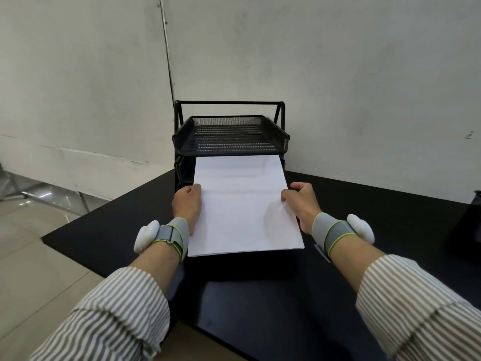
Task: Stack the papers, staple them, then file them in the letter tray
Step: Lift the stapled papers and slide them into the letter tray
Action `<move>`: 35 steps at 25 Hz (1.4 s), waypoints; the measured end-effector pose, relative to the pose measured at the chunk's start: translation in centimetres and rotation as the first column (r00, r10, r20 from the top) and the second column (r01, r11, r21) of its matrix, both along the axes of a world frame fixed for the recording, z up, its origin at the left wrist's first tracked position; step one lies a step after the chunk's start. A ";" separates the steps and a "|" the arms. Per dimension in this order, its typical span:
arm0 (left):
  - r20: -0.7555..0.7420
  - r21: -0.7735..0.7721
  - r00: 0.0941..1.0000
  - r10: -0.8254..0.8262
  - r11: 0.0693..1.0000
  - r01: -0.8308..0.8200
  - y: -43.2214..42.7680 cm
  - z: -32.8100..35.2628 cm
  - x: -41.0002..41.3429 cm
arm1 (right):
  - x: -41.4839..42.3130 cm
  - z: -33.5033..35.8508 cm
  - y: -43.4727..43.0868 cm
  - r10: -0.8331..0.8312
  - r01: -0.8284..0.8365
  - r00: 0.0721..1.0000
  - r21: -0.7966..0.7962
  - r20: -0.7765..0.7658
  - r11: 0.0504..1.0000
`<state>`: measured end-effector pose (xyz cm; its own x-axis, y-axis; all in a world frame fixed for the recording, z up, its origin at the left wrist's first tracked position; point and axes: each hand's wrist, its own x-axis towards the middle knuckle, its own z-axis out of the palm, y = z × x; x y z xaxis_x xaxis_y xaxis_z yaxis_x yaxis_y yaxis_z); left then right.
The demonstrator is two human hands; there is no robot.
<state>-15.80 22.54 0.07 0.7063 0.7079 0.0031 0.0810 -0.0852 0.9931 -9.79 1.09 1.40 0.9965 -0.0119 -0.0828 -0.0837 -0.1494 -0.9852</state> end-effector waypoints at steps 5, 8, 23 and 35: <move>0.014 -0.169 0.994 -0.109 0.979 0.110 1.0 0.6 -0.1 | 1.1 0.3 1.1 -0.072 0.071 0.997 0.076 0.013 0.995; -0.025 -0.249 0.966 -0.257 0.938 0.243 1.4 0.6 -1.3 | 1.7 0.7 1.8 -0.081 0.079 0.997 0.107 0.018 0.991; 0.084 -0.412 0.964 -0.254 0.872 0.265 1.7 -0.3 -0.6 | 0.0 -1.1 -0.2 0.453 -0.391 0.787 0.229 -0.419 0.892; 0.059 -0.617 0.802 -0.594 0.610 0.497 2.8 -0.1 -1.6 | 0.9 -0.1 1.1 0.381 -0.230 0.885 0.459 -0.268 0.858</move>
